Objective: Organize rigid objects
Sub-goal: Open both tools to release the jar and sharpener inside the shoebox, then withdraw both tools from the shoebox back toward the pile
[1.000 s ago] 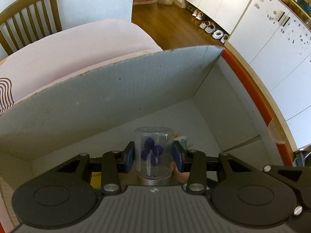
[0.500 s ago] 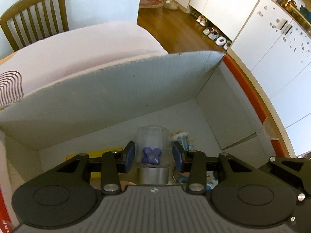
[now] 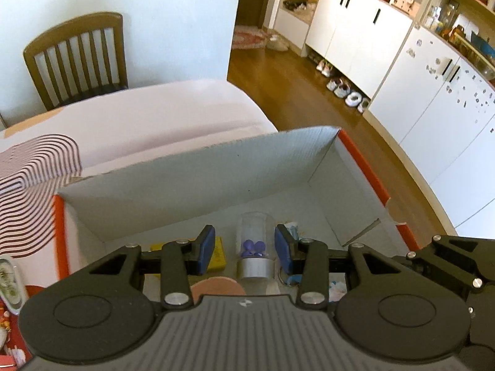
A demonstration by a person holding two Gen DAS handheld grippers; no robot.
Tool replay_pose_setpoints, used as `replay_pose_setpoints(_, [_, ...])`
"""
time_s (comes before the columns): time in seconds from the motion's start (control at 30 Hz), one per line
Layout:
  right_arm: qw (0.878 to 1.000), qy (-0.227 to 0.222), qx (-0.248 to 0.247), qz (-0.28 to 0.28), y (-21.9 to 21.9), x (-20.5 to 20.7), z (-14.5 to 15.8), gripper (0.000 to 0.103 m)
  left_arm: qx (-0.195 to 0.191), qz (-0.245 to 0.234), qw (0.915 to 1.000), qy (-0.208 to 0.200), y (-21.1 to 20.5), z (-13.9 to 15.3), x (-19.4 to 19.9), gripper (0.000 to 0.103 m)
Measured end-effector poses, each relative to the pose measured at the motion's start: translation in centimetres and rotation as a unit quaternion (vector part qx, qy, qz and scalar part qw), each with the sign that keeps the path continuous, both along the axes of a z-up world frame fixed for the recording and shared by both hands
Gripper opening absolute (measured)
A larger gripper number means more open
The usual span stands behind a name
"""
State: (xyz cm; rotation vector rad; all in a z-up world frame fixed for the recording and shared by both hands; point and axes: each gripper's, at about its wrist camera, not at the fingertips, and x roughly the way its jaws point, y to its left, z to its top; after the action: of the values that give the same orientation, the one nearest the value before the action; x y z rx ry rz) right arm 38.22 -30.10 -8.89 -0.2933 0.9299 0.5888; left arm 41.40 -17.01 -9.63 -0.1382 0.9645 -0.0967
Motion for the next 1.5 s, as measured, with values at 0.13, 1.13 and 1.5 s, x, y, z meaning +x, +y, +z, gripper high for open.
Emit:
replay_pose_setpoints(0.13, [1.0, -0.011, 0.01, -0.001, 0.0, -0.8, 1.1, 0.058, 0.002, 0.004, 0.9998, -0.02, 0.4, 1.5, -1.4, 0.043])
replay_pose_setpoints(1.13, [0.991, -0.08, 0.093, -0.052, 4.6, -10.4, 6.9, 0.091, 0.012, 0.011, 0.9914, -0.13, 11.7, 6.9, -16.4, 0.073])
replay_pose_setpoints(1.5, [0.987, -0.09, 0.13, -0.041, 9.3, -13.5, 7.2, 0.102, 0.024, 0.032, 0.9879, -0.15, 17.3, 7.0, -20.1, 0.082])
